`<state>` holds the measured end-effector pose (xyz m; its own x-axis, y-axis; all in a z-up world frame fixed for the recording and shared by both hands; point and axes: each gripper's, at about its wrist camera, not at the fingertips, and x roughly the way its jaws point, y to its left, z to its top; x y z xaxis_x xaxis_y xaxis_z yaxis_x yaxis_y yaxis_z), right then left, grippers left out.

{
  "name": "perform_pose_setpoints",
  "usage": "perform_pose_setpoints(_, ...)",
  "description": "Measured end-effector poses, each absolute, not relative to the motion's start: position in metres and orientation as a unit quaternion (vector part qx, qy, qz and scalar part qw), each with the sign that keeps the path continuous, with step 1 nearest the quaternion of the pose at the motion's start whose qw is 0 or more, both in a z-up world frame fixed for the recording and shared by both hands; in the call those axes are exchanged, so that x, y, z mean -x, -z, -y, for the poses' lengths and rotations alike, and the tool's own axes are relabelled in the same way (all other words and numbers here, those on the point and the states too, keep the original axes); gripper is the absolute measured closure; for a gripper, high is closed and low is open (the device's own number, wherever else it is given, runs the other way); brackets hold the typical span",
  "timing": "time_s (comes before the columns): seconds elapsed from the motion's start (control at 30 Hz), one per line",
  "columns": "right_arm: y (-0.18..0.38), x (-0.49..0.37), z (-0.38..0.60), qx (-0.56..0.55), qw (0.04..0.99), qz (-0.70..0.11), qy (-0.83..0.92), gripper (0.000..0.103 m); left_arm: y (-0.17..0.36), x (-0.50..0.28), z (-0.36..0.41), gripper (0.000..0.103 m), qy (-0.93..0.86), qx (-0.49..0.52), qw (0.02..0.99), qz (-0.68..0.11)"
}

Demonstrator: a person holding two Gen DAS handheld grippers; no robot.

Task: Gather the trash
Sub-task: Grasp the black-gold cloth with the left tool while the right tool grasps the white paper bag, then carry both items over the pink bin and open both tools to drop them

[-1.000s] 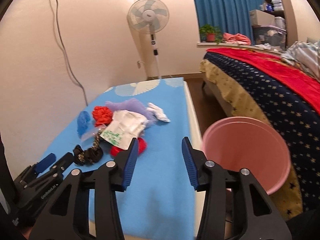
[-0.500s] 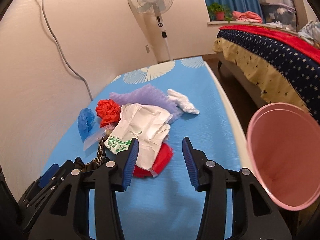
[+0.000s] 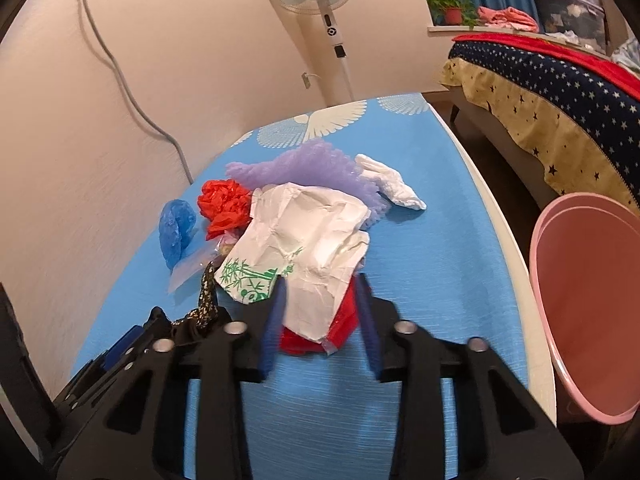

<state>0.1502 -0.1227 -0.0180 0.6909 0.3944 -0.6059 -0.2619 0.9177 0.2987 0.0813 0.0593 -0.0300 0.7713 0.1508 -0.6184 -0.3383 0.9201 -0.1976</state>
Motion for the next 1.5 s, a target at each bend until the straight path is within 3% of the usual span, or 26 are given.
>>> perform_pose_setpoints(0.1,0.017,-0.148,0.123,-0.089,0.915,-0.347,-0.183,0.094,0.030,-0.081,-0.060,0.078,-0.123,0.153,0.930,-0.312)
perform_pose_setpoints(0.37,-0.004,-0.133,0.134,-0.091,0.925,-0.314,-0.195,0.102,0.022,-0.074,-0.059,0.095,-0.113,0.151,0.935,-0.299)
perform_pose_setpoints(1.5,-0.070,-0.038,0.220,-0.059,0.961,-0.228,-0.147,0.102,-0.032,-0.027,-0.019,0.096,-0.052,0.095,0.962,-0.251)
